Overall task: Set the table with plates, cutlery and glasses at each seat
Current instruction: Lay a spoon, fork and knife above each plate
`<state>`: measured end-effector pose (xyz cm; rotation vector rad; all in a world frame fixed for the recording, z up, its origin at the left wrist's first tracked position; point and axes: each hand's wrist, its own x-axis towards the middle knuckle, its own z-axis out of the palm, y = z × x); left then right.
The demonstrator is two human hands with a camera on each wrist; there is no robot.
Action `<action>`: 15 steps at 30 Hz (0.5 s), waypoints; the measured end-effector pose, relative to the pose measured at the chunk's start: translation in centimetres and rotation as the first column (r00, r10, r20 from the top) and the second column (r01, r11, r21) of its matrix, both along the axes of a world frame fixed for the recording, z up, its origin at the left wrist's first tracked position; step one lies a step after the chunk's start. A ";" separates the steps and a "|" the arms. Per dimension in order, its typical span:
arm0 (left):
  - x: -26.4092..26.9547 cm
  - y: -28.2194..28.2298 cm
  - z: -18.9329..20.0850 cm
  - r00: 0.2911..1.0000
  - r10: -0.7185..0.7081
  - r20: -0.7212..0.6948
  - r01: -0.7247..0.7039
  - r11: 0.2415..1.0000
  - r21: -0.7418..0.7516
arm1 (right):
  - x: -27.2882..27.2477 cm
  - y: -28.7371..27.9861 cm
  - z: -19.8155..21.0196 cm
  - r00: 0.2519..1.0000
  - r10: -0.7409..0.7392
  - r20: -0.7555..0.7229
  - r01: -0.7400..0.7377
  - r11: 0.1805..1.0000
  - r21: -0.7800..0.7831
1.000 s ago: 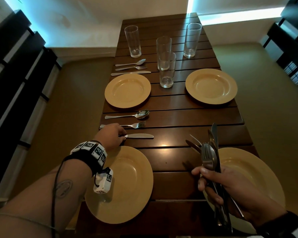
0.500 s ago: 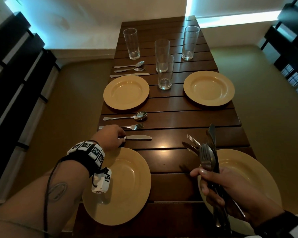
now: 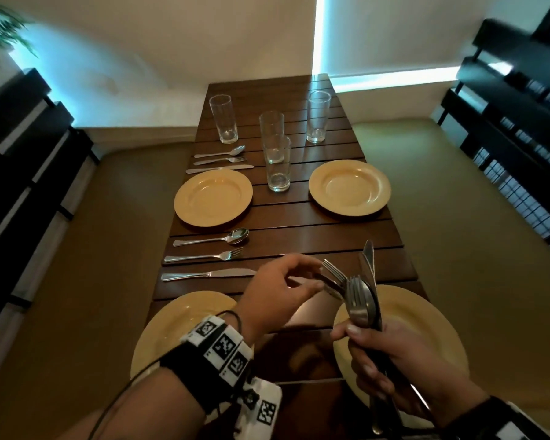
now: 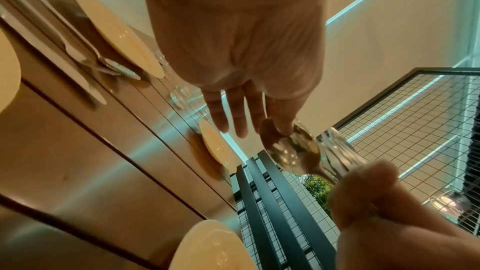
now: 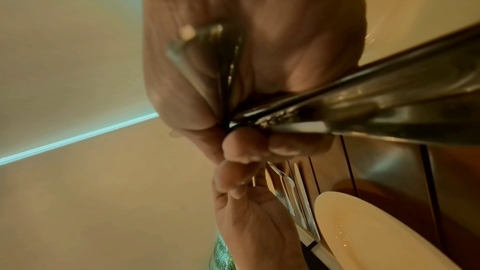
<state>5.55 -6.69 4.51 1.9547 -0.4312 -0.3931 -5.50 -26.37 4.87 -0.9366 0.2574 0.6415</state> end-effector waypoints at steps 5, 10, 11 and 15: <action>-1.5 -1.5 0.5 0.998 0.064 -0.030 -0.066 0.993 -0.101 | -2.2 -1.4 0.9 0.996 0.081 0.027 -0.080 0.996 -0.026; -0.9 -0.7 1.6 0.988 0.135 0.071 -0.131 0.989 -0.062 | -4.6 -2.6 1.6 1.000 0.019 -0.005 -0.019 0.999 -0.048; -0.8 -0.4 1.9 0.989 0.127 0.079 -0.125 0.991 -0.040 | -5.1 -2.9 1.7 1.000 0.006 -0.015 -0.007 0.998 -0.057; -2.1 -0.9 3.2 0.976 -0.177 0.130 0.134 0.948 0.290 | -6.5 -3.8 1.9 0.999 0.038 -0.033 -0.041 0.993 -0.114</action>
